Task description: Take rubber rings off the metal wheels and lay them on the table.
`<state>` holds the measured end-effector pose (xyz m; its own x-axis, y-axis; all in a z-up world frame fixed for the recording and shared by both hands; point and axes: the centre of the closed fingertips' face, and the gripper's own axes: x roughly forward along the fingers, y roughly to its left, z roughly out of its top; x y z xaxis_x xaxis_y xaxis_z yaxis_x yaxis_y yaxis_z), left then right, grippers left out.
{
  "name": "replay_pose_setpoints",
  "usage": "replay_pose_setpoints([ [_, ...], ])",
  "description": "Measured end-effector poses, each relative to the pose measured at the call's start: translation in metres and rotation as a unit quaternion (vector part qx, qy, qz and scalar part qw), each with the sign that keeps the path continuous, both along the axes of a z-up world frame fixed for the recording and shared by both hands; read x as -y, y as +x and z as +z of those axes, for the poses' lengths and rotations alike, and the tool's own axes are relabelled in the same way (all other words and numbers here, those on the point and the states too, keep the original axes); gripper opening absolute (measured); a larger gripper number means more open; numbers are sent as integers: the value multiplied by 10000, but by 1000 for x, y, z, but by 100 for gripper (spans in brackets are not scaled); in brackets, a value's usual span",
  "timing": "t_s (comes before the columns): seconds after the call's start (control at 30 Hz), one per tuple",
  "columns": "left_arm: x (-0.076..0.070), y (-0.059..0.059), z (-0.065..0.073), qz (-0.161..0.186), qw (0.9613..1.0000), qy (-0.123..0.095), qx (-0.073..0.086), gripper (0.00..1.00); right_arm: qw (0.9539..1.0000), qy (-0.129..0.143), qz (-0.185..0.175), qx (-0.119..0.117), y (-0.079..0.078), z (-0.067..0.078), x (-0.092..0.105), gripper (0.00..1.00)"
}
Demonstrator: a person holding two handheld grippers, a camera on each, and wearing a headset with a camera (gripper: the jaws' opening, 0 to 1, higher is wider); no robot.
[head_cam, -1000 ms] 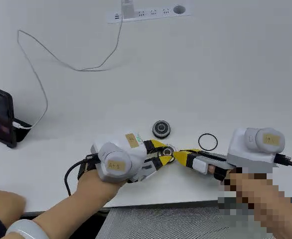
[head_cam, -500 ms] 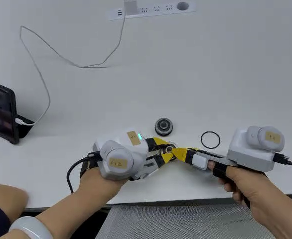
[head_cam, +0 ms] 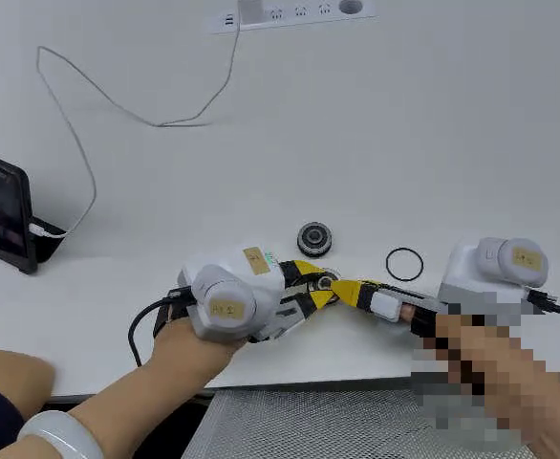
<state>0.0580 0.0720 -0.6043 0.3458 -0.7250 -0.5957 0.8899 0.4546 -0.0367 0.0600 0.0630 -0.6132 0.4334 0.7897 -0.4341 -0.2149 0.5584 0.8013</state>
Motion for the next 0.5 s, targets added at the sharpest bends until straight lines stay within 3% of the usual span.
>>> replay_pose_setpoints([
  [0.17, 0, 0, 0, 3, 10000, -14, -2, 13, 9999, 39, 93, 38, -3, 8, 1, 16],
  [0.5, 1, -1, 0, 8, 10000, -13, -18, 13, 9999, -20, 84, 57, -3, 2, -2, 16],
])
